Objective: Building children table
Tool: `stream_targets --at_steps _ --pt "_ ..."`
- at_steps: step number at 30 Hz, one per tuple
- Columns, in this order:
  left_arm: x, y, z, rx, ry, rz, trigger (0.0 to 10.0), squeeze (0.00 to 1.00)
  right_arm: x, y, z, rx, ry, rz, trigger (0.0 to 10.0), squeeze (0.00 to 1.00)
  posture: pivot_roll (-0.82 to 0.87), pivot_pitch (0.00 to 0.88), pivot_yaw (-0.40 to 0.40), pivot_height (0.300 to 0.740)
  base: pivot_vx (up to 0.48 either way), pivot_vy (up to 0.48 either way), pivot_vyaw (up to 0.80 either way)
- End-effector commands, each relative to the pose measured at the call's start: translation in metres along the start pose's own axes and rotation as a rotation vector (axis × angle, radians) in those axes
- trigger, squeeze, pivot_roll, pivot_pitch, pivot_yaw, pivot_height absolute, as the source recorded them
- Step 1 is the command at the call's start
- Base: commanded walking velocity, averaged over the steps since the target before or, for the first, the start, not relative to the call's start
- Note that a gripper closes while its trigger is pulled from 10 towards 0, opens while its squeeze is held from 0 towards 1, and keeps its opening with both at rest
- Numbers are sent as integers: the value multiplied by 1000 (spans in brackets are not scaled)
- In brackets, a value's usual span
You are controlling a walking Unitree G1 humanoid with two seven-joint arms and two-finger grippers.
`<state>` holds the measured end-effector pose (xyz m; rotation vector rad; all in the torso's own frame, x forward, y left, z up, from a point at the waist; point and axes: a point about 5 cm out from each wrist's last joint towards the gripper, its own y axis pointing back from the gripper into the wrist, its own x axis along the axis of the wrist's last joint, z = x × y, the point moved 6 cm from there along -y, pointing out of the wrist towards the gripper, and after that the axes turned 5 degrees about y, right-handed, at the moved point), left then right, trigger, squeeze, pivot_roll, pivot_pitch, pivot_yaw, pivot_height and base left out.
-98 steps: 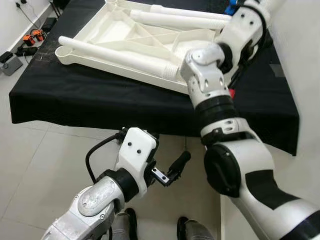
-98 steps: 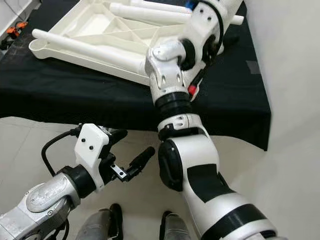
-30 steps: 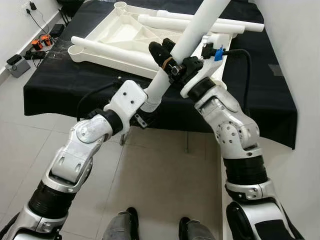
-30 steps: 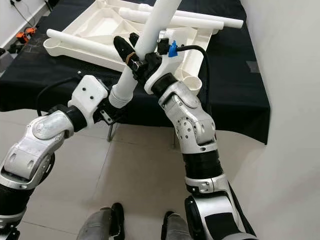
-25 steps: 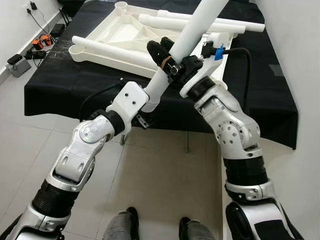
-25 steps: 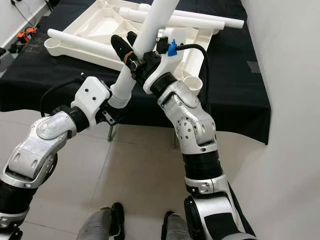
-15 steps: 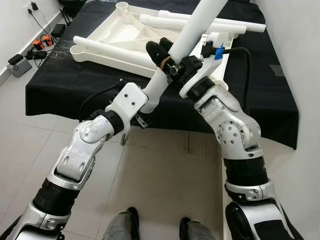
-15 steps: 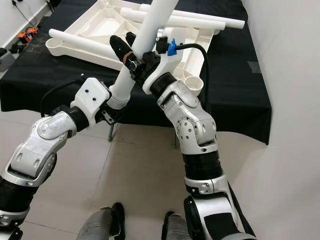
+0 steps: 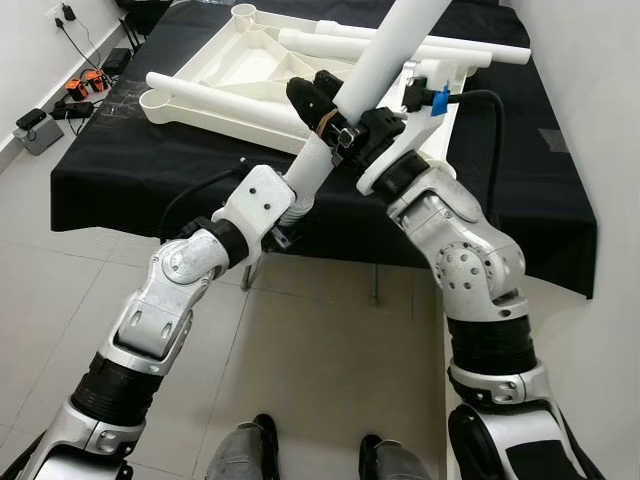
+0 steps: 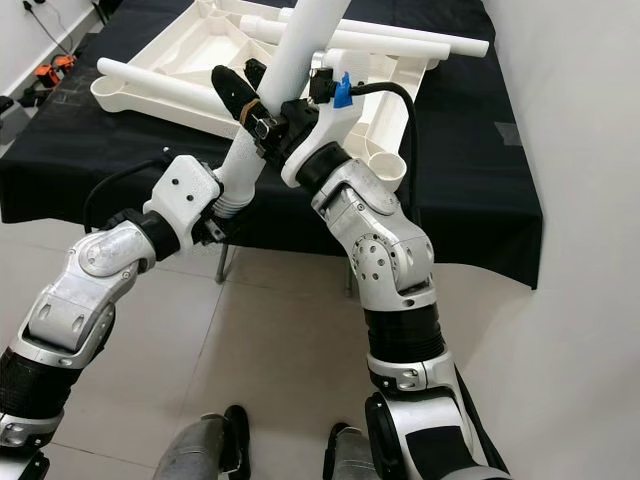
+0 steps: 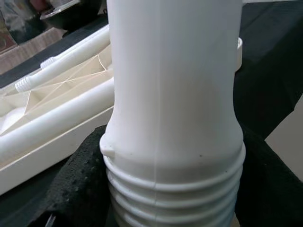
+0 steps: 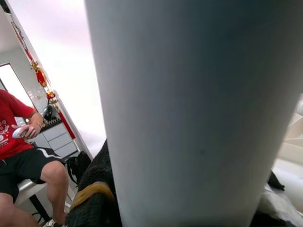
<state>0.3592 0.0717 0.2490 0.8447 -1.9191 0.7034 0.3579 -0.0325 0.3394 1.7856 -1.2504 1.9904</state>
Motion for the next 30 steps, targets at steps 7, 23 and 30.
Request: stream_targets --at_steps 7,23,30 --pt "0 0 3 5 -9 -6 10000 0 -4 2 0 -3 -6 -10 10000 0 67 197 -8 740 0 0 0" --pt "5 19 30 -69 171 1 10000 0 -14 16 2 144 -163 -41 10000 0 76 187 -11 740 0 0 0" --pt "-4 42 54 -164 279 -55 10000 0 -6 25 2 304 -247 -36 10000 0 81 179 -4 740 0 0 0"
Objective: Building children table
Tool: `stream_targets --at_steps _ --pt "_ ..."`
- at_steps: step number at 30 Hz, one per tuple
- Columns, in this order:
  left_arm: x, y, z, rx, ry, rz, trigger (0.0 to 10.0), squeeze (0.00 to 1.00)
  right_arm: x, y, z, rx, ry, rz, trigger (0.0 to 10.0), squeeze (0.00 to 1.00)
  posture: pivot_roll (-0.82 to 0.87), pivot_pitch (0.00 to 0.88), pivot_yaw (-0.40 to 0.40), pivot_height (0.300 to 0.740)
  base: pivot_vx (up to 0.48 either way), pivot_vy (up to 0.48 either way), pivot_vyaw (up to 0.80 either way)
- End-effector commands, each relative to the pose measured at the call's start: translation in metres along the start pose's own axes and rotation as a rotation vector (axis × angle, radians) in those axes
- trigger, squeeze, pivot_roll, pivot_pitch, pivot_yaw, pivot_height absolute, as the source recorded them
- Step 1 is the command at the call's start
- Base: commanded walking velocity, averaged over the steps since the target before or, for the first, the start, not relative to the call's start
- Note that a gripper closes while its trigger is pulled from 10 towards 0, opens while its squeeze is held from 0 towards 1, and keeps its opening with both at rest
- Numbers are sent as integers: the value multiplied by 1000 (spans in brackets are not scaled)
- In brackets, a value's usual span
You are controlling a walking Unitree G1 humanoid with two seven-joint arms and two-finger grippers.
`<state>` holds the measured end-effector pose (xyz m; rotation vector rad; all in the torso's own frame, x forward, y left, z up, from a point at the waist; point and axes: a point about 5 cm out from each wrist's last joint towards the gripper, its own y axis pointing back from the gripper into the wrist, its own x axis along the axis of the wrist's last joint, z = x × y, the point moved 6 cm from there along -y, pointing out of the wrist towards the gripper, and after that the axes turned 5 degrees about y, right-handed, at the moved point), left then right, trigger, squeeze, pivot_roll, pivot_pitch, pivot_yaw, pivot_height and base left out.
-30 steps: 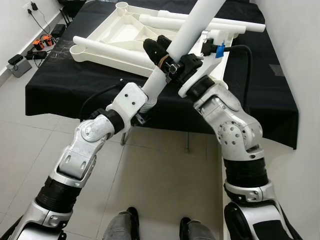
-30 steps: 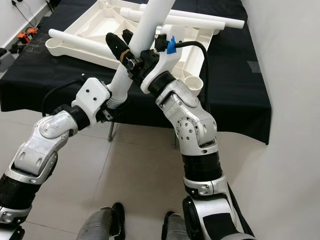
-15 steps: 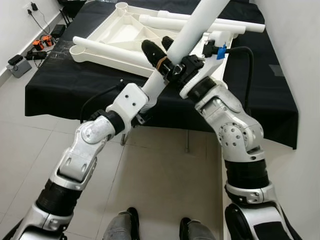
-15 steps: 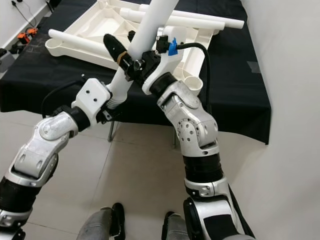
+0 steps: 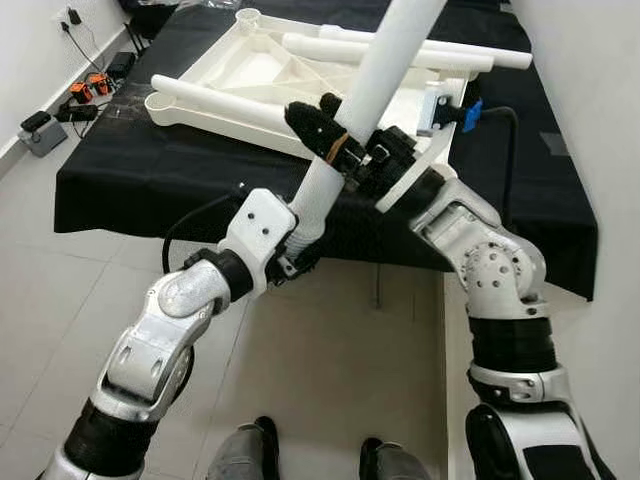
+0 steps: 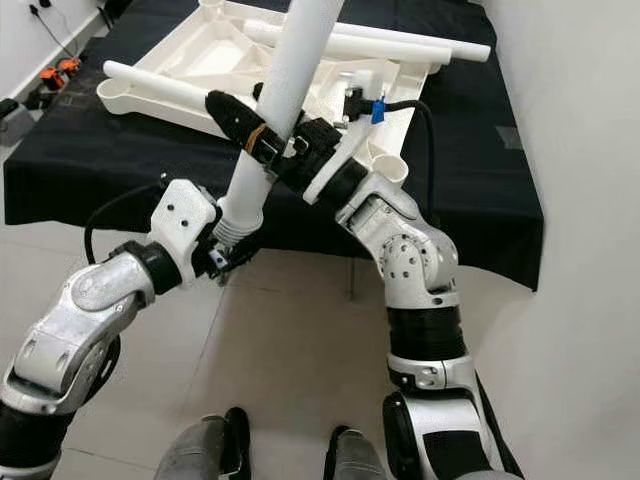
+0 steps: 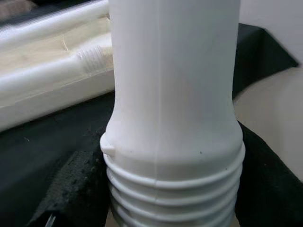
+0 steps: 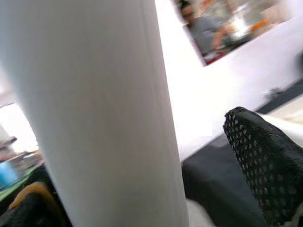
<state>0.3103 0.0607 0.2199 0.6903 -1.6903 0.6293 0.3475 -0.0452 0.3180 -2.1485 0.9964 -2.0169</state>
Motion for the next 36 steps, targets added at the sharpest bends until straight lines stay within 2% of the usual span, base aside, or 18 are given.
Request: stream_targets --at_steps 1,4,10,14,17,21,24,26,36 --pt "-1 5 9 -44 25 -11 10000 0 5 1 -3 39 -22 16 10000 0 81 179 -4 740 0 0 0" --pt "-5 14 14 -61 96 -27 10000 0 5 7 -15 134 -55 15 10000 0 82 174 -2 740 0 0 0" --pt "-6 23 25 -79 188 -42 10000 0 0 17 -25 208 -98 -1 10000 0 89 167 0 740 0 0 0" --pt "-5 25 27 -82 213 -42 10000 0 -4 18 -27 227 -111 -16 10000 0 89 166 -2 740 0 0 0" --pt "-6 28 33 -97 271 -52 10000 0 -10 19 -28 247 -127 -43 10000 0 88 170 -5 740 0 0 0" --pt "-7 30 37 -102 305 -58 10000 0 -14 21 -29 253 -127 -59 10000 0 85 174 -7 740 0 0 0" --pt "-7 33 49 -157 350 -72 10000 0 -17 21 -31 268 -125 -77 10000 0 83 178 -7 740 0 0 0" --pt "-8 37 55 -192 364 -88 10000 0 -18 21 -31 283 -121 -92 10000 0 84 181 -6 740 0 0 0" --pt "-11 44 61 -233 378 -125 10000 0 -27 24 -32 316 -113 -149 10000 0 85 195 -3 740 0 0 0"
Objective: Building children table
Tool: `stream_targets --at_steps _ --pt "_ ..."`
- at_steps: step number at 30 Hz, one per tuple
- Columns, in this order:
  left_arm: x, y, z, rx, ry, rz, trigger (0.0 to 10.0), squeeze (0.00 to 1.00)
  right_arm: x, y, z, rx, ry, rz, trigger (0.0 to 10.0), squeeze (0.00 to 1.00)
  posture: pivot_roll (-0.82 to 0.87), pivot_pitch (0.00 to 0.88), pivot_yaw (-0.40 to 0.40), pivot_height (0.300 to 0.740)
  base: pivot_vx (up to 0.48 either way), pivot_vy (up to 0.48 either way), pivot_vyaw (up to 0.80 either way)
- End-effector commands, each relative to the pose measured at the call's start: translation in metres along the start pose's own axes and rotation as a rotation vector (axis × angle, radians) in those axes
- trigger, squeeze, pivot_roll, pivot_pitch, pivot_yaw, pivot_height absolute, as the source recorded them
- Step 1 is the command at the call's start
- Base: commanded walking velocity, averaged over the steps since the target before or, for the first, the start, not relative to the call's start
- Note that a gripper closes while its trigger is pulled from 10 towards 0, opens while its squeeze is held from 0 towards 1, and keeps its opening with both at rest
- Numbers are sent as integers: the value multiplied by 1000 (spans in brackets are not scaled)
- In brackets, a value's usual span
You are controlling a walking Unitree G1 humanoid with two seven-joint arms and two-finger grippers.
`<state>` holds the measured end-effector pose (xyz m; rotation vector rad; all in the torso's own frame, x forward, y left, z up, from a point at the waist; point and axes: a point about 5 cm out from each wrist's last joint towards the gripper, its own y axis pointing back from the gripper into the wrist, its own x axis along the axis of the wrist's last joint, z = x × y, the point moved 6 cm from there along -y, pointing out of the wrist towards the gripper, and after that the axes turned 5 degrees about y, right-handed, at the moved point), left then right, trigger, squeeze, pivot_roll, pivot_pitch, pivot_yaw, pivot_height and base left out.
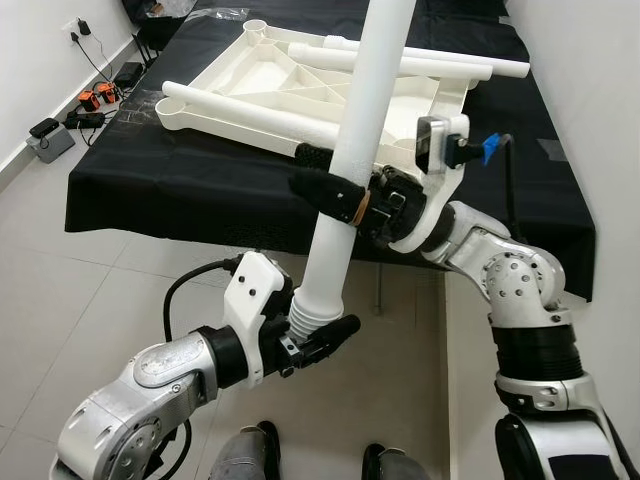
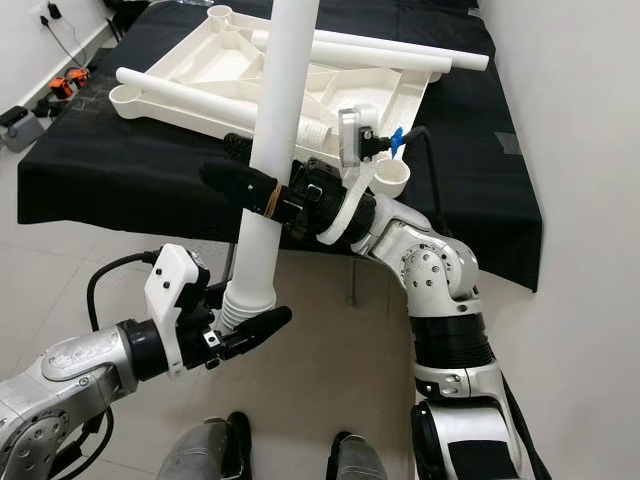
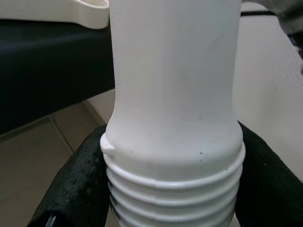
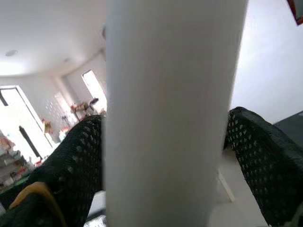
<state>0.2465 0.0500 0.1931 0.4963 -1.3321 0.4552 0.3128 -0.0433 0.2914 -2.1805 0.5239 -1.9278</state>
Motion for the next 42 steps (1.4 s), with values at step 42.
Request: stream_targets --at_steps 42 --pt "-18 19 -4 -42 -51 -120 10000 0 -20 -2 -20 151 -76 -101 10000 0 78 208 -7 740 0 0 0"
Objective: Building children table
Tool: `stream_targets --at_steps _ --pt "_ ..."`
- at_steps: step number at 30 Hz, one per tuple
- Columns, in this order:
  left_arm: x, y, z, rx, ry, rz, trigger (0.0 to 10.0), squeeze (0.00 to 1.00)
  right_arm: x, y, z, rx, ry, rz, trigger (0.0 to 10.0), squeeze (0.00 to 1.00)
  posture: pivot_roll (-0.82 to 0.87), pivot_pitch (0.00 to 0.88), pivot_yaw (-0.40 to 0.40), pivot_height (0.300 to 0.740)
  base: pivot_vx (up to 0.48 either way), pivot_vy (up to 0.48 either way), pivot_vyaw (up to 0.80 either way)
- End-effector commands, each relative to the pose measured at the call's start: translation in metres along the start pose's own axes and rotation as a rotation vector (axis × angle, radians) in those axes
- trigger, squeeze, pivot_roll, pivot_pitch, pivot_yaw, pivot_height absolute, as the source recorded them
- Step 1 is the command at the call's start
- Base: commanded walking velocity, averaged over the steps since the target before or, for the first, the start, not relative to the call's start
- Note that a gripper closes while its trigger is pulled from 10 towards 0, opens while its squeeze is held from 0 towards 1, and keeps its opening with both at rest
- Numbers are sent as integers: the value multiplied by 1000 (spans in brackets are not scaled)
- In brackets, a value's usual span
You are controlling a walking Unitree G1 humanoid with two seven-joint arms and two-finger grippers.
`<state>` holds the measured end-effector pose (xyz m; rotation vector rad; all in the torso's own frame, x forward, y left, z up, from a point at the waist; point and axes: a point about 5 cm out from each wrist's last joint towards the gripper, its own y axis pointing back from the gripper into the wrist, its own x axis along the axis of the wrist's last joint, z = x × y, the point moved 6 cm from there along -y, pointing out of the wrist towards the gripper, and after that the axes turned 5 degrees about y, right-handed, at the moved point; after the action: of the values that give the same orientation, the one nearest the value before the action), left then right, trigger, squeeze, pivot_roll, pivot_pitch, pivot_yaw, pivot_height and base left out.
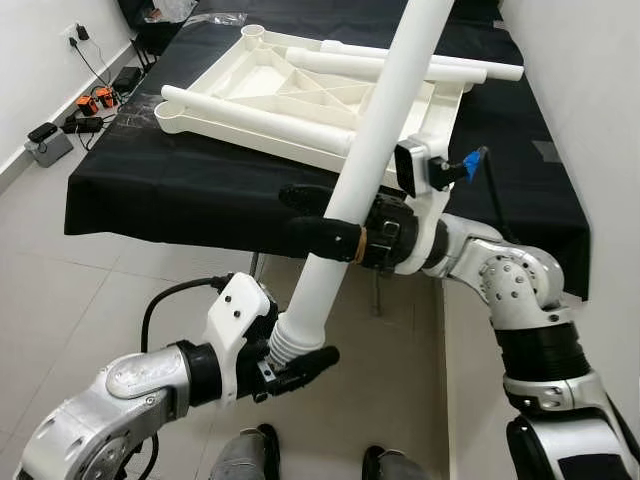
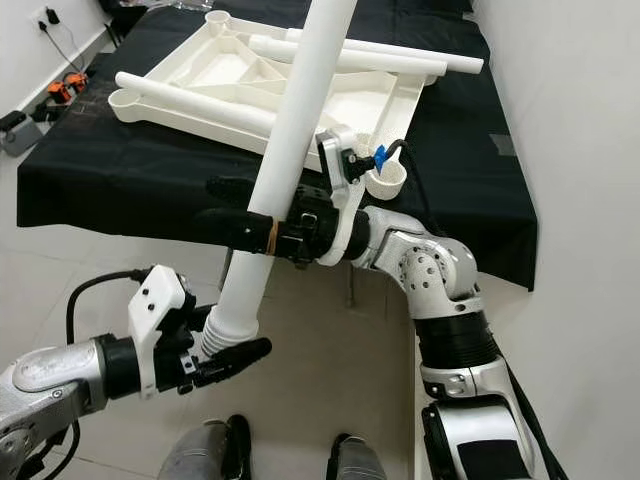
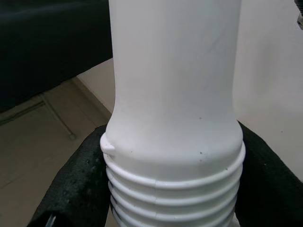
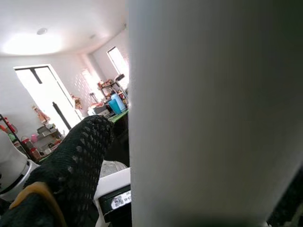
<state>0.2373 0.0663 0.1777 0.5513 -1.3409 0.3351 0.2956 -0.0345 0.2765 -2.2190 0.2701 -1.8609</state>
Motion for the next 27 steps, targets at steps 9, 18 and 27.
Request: stream_targets --at_steps 9,18,27 --pt "-6 1 7 -25 10 -11 10000 0 0 -3 -4 19 2 2 10000 0 74 210 -9 740 0 0 0" --pt "-5 1 4 -27 1 -11 10000 0 2 -4 -6 29 1 6 0 0 74 210 -9 740 0 0 0" --pt "-7 2 2 -18 5 -16 10000 0 2 -3 -7 30 -2 6 0 0 71 211 -6 740 0 0 0"
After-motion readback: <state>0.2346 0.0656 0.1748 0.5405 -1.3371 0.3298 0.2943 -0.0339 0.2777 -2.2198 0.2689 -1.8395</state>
